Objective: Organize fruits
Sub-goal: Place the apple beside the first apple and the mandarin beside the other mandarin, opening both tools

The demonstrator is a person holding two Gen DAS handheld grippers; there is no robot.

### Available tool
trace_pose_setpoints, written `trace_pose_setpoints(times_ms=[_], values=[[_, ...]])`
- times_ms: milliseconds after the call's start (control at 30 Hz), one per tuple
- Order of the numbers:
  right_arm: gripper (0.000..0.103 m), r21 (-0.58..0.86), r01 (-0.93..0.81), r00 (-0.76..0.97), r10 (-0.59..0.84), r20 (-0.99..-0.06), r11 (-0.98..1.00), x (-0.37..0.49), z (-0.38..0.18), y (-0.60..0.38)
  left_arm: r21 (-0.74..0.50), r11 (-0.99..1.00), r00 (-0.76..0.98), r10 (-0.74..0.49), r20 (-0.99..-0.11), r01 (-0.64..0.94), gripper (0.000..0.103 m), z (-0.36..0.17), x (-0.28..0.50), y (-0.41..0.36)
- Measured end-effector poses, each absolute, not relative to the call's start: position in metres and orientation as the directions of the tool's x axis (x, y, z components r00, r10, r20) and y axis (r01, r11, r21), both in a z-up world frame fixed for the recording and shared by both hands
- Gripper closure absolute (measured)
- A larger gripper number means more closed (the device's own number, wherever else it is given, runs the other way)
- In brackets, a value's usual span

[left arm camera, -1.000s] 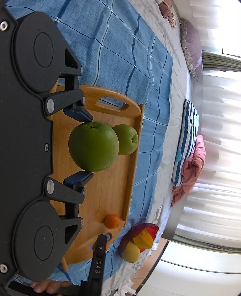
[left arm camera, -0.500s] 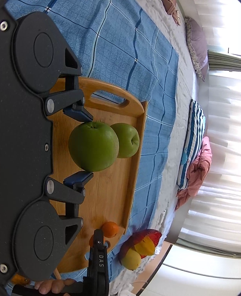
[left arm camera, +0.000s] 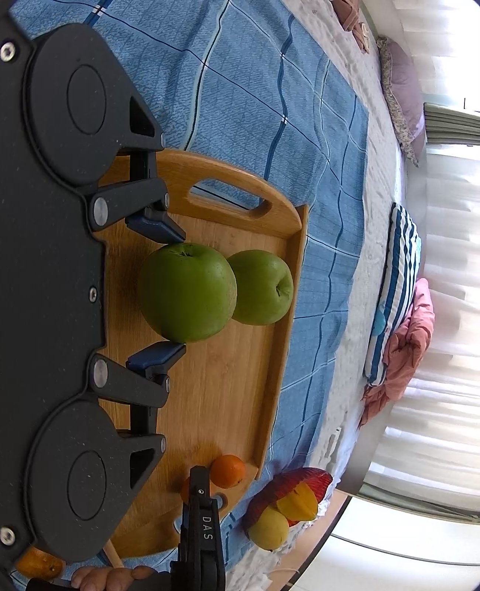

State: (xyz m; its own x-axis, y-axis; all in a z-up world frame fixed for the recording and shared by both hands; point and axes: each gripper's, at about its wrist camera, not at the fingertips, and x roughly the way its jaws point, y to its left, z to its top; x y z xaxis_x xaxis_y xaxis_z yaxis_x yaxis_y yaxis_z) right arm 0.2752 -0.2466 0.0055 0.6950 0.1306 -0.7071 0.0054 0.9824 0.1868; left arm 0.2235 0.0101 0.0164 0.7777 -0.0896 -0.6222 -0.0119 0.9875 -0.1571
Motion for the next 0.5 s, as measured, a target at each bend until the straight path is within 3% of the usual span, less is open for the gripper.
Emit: trace_pose_setpoints(times_ms=[333,500], values=[[0.063,0.154,0.0,0.693,0.111,-0.712,0.988,0.2751,0.0049,-0.2421,-0.132,0.991,0.775,-0.082,-0.626,-0.002,0.047,0.0161,0.224,0.0064],[0.057,0.14,-0.005,0.69,0.105,-0.716,0.99,0.2747,0.0053,-0.2399,-0.132,0.991,0.772,-0.082,-0.631,-0.003,0.047,0.0164,0.2252,0.0057]])
